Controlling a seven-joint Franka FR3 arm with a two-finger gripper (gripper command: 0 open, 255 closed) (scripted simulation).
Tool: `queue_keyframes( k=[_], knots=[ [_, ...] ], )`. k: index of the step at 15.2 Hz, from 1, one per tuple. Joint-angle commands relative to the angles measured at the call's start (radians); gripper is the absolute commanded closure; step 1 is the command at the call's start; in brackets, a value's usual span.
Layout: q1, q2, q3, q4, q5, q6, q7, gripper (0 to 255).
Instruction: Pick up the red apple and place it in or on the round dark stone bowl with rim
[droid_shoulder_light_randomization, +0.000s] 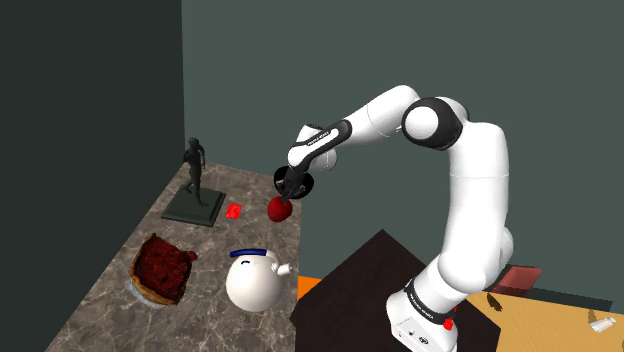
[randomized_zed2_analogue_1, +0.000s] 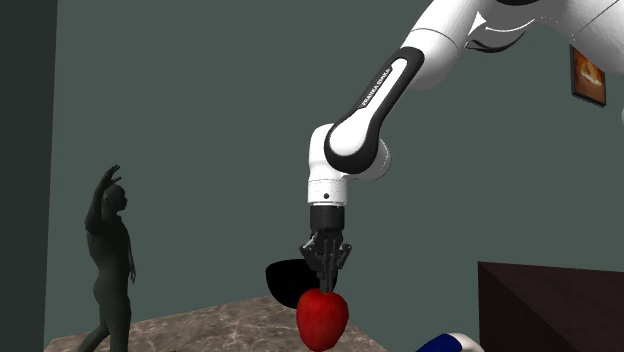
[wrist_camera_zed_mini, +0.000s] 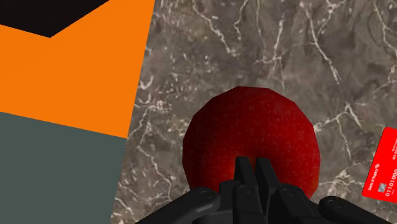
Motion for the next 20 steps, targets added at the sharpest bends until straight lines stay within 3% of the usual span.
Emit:
queue_keyframes(
  k=[1, 20],
  knots=[
    [0.0, 0.0, 0.0, 0.0, 0.0, 0.0, 0.0, 255],
    [-0.002, -0.185, -0.002, -0.02, -0.007, -0.163, 0.027, 255]
  ],
)
